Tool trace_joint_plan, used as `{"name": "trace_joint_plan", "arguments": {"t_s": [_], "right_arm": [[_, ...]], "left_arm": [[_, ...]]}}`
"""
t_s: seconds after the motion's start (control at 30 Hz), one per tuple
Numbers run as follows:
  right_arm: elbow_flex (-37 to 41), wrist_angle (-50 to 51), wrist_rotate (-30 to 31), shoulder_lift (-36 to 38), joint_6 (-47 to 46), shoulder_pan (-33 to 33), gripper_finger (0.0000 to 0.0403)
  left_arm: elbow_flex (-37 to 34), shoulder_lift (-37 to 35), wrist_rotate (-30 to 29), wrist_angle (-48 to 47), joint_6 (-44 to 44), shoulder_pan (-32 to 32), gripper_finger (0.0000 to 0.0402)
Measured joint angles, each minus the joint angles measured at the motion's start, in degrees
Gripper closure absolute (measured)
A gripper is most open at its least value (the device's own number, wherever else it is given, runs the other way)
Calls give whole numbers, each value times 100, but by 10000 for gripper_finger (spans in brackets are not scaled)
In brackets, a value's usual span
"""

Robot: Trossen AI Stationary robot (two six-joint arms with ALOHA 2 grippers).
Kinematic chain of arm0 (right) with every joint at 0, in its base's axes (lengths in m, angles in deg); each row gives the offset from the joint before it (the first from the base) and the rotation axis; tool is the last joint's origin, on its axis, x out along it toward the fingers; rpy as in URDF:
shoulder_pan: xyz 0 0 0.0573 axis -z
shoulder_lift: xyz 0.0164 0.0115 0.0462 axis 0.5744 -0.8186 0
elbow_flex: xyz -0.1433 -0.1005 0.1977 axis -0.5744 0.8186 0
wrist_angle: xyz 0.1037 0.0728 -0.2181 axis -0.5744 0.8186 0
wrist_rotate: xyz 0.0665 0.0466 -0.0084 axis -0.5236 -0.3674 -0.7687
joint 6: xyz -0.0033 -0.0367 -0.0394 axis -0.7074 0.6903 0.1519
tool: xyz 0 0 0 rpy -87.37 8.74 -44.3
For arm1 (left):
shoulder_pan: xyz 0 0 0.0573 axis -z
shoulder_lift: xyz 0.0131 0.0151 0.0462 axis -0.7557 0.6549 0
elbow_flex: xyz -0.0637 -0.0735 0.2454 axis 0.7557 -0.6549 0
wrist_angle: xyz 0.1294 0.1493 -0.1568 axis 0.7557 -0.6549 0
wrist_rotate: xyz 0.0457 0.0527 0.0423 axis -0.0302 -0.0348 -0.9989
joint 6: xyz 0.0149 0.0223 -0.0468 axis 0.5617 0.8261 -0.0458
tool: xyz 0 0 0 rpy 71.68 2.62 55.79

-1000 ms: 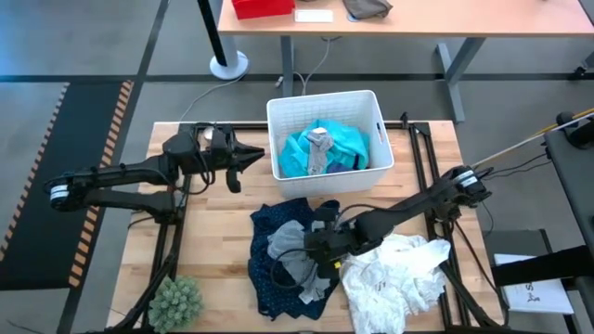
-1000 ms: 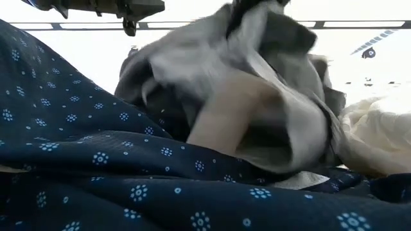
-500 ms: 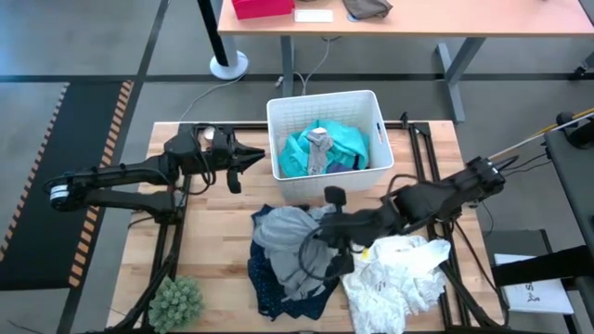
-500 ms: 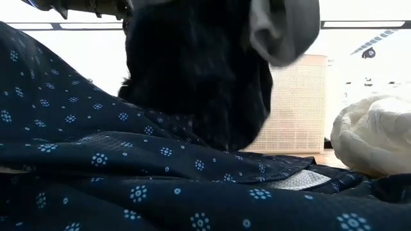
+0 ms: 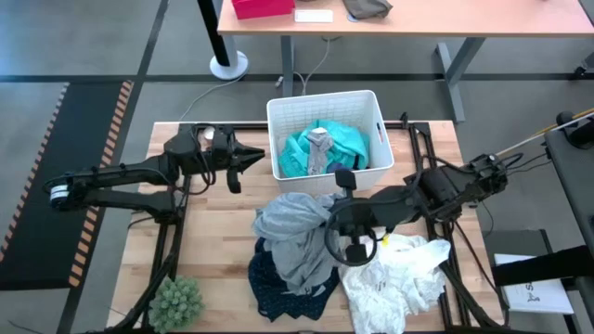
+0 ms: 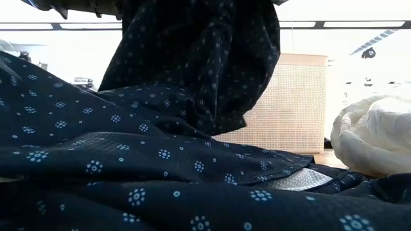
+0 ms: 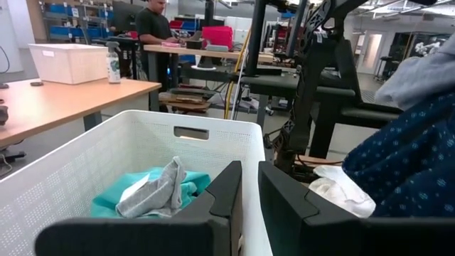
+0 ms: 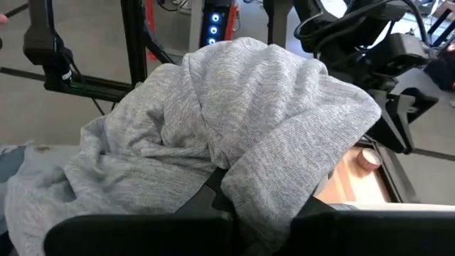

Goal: Sort clothes
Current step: Put the gray shirt in the bin

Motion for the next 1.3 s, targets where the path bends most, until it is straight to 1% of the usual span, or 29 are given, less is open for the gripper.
{"name": "trace_joint_plan", "arguments": {"t_s": [0.13, 0.2, 0.27, 0.43, 0.5, 0.57, 0.6, 0.63, 0.7, 0.73, 0.77, 0.93, 1.07, 1.17, 1.23, 1.3], "right_arm": [[-19, 125, 0, 7, 7, 0, 398], [28, 172, 2, -11, -38, 0, 384], [54, 163, 25, -69, -42, 0, 359], [102, 214, 59, -174, 11, 0, 269], [105, 318, 73, -175, 9, 0, 253], [105, 337, 183, -175, 9, 0, 265], [107, 334, 247, -175, 9, 0, 282], [111, 338, 306, -175, 12, 0, 309], [111, 325, 357, -174, 107, 0, 371], [111, 329, 395, -173, 182, 0, 386], [111, 323, 444, -173, 224, 0, 390], [110, 393, 435, -173, 237, 0, 401], [107, 589, 65, -170, 45, -4, 393], [204, 720, -384, -162, -143, -38, 378], [356, 719, -686, -162, -218, -96, 360], [559, 660, -857, -202, -299, -148, 335]], "left_arm": [[0, -8, -2, 1, 2, 0, 365], [0, -13, -2, 2, 2, 0, 365], [0, -15, -2, 2, 2, 0, 365], [0, -15, -2, 0, 2, 0, 365], [0, -17, -2, 1, 2, 0, 365], [0, -17, -2, 0, 2, 0, 365], [0, -17, -2, 0, 2, 0, 365], [0, -17, -2, 0, 2, 0, 365], [0, -17, -2, 0, 2, 0, 365], [0, -17, -2, 0, 2, 0, 365], [0, -17, -2, 0, 2, 0, 365], [0, -17, -2, 0, 2, 0, 365], [0, -17, -2, -2, 2, 0, 365], [0, -17, -2, -2, 2, 0, 365], [0, -17, -2, -4, 20, -1, 365], [0, -19, -2, -2, 22, 0, 365]]}}
